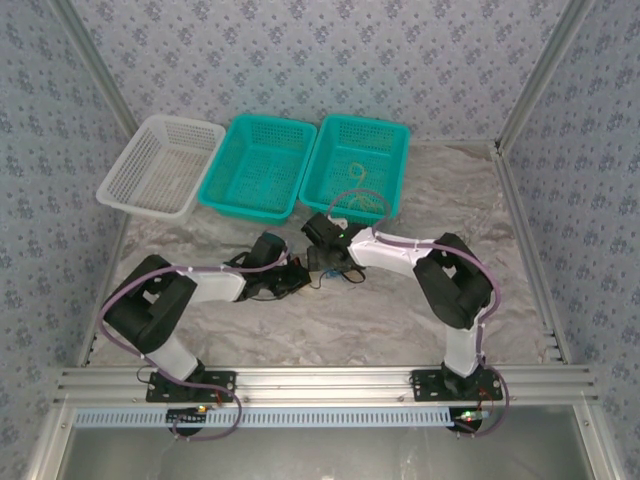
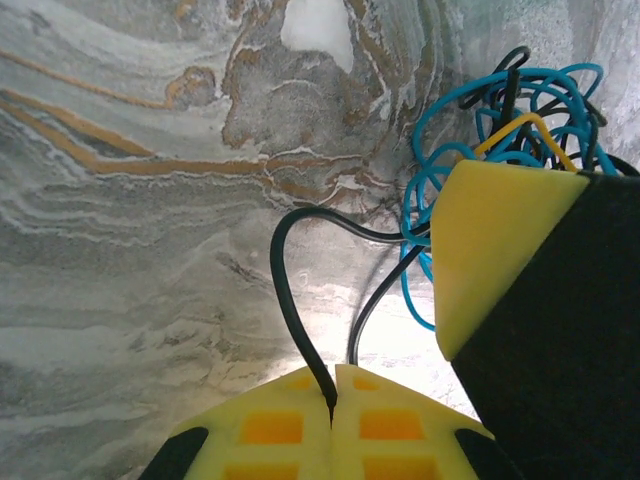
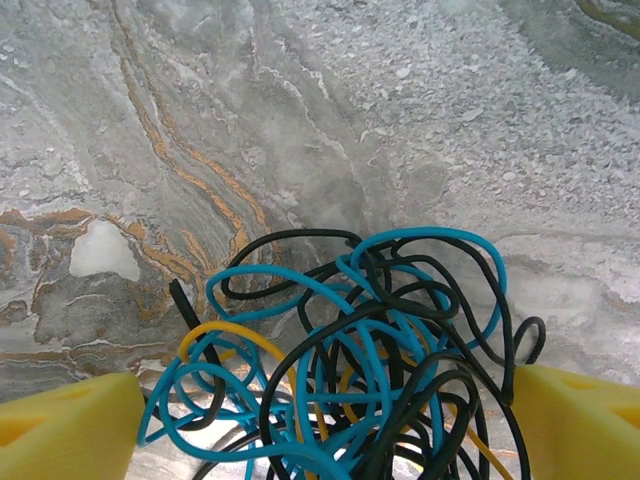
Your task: Untangle the cables
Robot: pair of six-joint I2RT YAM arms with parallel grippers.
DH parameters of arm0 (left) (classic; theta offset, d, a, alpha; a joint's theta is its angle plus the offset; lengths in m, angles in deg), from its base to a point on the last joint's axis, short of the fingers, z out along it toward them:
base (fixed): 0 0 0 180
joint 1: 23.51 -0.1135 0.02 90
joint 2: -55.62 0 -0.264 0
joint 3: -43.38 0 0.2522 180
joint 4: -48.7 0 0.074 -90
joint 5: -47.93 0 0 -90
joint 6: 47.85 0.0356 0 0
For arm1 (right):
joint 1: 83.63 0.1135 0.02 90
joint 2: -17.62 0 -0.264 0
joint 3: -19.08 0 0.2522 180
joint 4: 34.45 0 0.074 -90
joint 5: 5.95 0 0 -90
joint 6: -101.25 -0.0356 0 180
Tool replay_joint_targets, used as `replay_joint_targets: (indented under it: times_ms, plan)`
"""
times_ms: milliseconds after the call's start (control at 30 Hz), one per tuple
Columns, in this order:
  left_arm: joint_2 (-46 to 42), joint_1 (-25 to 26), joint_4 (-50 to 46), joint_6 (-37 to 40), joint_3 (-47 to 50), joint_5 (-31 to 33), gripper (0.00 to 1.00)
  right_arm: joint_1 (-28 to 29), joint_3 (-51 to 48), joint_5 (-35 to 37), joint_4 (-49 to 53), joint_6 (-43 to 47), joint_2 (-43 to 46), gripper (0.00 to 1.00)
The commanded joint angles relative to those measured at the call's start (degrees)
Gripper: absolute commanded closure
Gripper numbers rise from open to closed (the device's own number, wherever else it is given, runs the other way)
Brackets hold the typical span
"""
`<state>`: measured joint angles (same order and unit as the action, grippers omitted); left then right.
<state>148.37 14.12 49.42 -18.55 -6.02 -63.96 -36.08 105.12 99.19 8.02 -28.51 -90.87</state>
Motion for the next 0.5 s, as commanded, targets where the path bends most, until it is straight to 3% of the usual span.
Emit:
replay_joint_targets:
  times_ms: [0, 467]
  plan:
    - [0.1, 0.0, 0.6, 0.8, -0.8, -0.4, 1.0, 1.9, 0.3, 3.0, 2.3, 1.2, -2.0, 0.06]
    - [-2.3, -0.4, -1.4, 2.0, -1.4, 1.2, 1.0, 2.7, -2.3, 9.8, 3.6, 2.2, -1.6, 0.16]
